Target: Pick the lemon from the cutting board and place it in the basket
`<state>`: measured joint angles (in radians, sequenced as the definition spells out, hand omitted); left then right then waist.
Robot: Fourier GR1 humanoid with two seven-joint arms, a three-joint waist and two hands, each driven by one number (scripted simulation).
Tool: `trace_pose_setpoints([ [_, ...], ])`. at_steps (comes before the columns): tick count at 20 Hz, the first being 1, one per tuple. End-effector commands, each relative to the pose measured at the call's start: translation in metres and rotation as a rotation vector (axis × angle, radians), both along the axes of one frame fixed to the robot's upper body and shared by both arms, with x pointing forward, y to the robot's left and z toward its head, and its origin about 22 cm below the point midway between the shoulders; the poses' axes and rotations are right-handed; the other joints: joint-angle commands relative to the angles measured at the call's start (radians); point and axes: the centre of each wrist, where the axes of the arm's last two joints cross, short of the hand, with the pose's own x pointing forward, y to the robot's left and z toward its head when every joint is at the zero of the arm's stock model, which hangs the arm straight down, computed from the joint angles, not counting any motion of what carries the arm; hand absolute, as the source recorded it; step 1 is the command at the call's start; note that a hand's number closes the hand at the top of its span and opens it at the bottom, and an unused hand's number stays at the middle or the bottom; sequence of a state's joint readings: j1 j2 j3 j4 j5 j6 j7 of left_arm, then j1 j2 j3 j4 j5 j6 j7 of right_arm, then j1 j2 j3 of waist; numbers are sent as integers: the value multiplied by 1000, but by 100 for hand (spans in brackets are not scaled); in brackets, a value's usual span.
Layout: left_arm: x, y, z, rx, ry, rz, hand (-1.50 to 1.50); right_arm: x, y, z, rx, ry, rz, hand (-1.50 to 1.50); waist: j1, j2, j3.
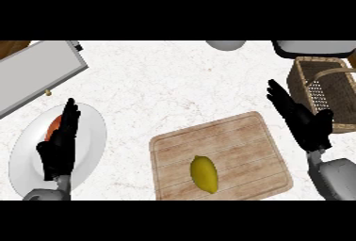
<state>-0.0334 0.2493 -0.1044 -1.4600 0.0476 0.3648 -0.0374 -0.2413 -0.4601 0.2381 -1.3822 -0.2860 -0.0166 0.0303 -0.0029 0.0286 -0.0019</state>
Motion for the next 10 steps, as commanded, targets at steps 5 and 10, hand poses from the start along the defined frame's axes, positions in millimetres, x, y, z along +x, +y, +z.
trace_pose_setpoints([
  [5,2,-13,29,-94,-137,-87,0,-53,56,39,142,-263,-75,150,-40,-54,-1],
  [10,1,-39,27,-187,-110,-167,0,-95,152,30,-28,-401,160,-150,-6,-50,-4],
])
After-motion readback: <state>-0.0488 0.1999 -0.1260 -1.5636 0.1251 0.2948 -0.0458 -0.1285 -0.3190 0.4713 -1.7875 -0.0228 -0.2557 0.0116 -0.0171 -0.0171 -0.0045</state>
